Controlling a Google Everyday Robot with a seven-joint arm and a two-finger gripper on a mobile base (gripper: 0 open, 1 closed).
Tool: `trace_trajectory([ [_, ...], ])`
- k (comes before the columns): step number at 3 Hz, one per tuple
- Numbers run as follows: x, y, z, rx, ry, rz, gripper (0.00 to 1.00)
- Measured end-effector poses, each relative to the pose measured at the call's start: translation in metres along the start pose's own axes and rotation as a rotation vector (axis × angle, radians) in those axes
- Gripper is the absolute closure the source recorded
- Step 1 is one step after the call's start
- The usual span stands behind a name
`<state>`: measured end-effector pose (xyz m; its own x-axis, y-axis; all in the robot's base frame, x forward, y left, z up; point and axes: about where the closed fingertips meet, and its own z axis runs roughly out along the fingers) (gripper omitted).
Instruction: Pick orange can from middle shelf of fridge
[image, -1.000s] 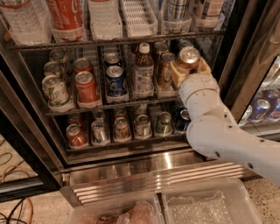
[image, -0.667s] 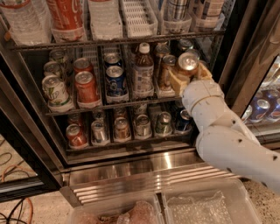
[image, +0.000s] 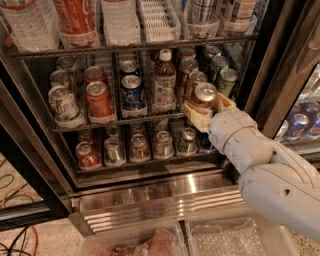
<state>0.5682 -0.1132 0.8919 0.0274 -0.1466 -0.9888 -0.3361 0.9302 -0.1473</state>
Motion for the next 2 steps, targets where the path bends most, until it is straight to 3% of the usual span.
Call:
trace_trajectory([
  [1, 0.003, 0.0121, -0.0013, -0.069, 0.0, -0.033, 1.0],
  [2, 0.0009, 0.0175, -0.0021, -0.107, -0.009, -0.069, 1.0],
])
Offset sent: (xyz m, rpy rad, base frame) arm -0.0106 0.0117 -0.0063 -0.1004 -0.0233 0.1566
